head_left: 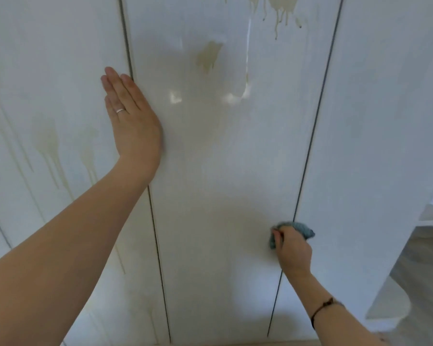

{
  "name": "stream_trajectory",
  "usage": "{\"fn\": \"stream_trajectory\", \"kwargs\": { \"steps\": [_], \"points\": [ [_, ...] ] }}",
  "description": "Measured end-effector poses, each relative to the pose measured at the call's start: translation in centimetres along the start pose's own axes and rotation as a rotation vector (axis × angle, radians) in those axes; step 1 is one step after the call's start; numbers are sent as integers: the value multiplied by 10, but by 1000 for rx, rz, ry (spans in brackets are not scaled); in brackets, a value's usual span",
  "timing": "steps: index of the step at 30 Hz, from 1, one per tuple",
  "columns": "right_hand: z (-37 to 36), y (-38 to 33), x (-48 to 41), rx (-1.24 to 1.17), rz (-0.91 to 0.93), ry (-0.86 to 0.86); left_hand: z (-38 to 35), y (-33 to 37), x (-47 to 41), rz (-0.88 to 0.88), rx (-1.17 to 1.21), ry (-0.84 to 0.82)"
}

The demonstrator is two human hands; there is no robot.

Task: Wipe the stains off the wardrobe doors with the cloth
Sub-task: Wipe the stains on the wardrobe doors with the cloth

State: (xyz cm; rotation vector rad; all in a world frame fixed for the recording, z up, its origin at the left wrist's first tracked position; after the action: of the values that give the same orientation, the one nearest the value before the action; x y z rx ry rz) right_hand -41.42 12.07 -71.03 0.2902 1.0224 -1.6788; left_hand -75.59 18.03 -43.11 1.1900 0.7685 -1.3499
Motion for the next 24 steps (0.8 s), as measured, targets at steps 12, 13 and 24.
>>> {"fn": "stream_trajectory", "kwargs": {
  "steps": [12,13,24],
  "points": [
    [122,-156,-156,-239,34,454,3,-8,7,-54,30,-11],
    [116,-179,-155,-229,92,426,5,-10,6,-73,27,-7],
    [73,-343,-145,38,976,309,4,-46,3,-305,-72,-96]
  ]
}}
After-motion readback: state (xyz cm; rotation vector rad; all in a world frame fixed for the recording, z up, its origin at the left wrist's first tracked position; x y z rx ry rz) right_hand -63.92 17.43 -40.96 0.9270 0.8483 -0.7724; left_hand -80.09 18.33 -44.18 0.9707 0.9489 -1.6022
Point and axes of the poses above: each hand's wrist, its own x-axis away from the middle knuckle, its own z-axis out of the back of the hand, y = z × x, the point moved 5 cm from there along -x, towards the middle knuckle, and after that the axes turned 2 degrees about x, right-handed, at the moved point
